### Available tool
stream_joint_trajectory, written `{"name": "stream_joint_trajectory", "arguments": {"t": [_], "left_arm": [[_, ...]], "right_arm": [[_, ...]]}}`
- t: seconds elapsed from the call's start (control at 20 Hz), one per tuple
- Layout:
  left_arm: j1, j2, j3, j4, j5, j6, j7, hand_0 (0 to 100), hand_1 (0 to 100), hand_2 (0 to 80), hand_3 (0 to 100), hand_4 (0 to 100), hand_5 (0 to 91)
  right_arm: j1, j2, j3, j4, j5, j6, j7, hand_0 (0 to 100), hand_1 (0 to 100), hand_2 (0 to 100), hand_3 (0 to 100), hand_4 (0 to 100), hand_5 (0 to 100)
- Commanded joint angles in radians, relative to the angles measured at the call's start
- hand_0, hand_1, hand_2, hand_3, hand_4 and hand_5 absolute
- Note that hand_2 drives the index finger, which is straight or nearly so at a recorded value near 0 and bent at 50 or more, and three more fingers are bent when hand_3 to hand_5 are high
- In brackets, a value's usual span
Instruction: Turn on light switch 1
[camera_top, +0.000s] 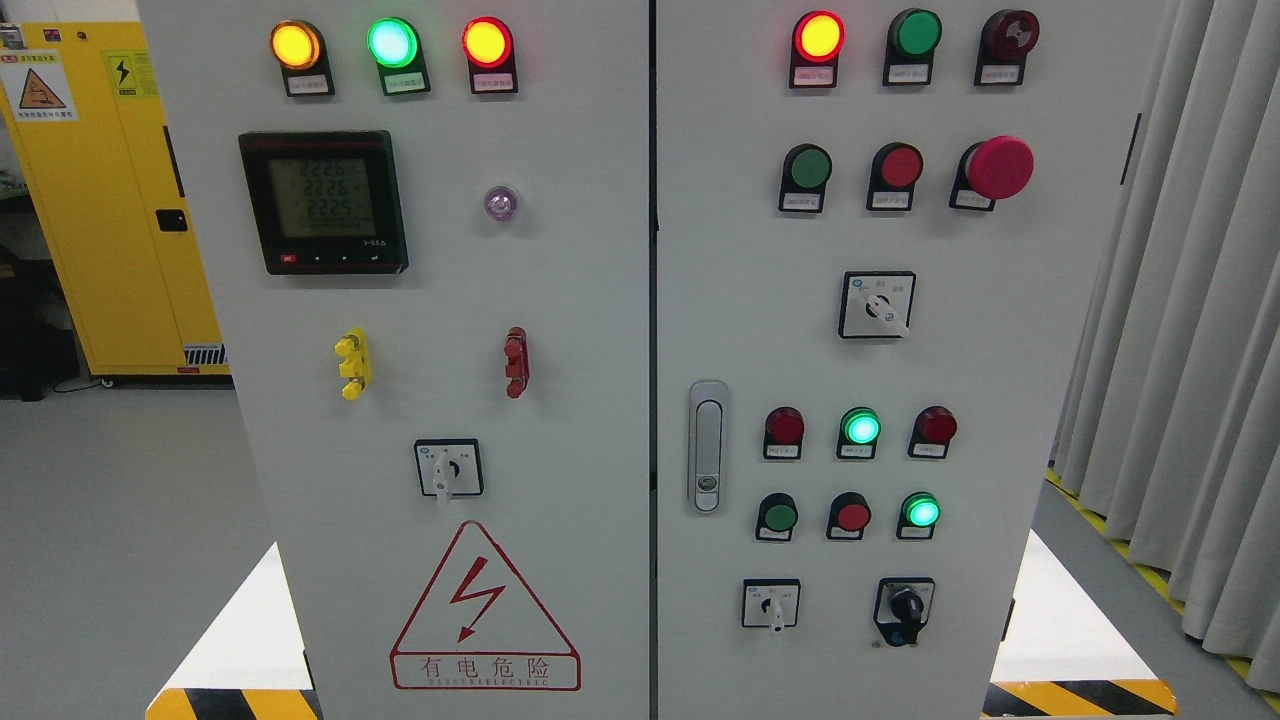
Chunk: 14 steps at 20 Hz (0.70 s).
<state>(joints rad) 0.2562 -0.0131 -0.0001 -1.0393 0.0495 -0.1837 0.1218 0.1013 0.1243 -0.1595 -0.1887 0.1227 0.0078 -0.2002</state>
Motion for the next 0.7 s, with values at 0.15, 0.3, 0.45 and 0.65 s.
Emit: {"name": "stream_joint_trajectory", "arguments": {"t": [0.15,0.3,0.45,0.65], "left_arm": [[0.017,0.019,0.014,-0.703,-0.002,0.029,0.001,5,63,53.5,83,88,79.8],[0.015,0.016,0.012,-0.777,0.000,0.030,0.001,5,65,56.4,84,88,81.6],[-0.003,0.015,0.011,-0.823,0.001,0.032,0.001,4,66,57.6,85,84,75.7],[-0.060,0.005,0.009,-0.872,0.000,0.104,0.002,4,66,57.0,86,84,79.0]], "right_arm": [[0.000,0.000,0.000,0.000,0.000,0.000,0.001,0,50,4,0,0,0],[0.000,0.000,0.000,0.000,0.000,0.000,0.001,0,50,4,0,0,0],[0.000,0.000,0.000,0.000,0.000,0.000,0.001,0,50,4,0,0,0],[0.000,0.000,0.000,0.000,0.000,0.000,0.001,0,50,4,0,0,0]]}}
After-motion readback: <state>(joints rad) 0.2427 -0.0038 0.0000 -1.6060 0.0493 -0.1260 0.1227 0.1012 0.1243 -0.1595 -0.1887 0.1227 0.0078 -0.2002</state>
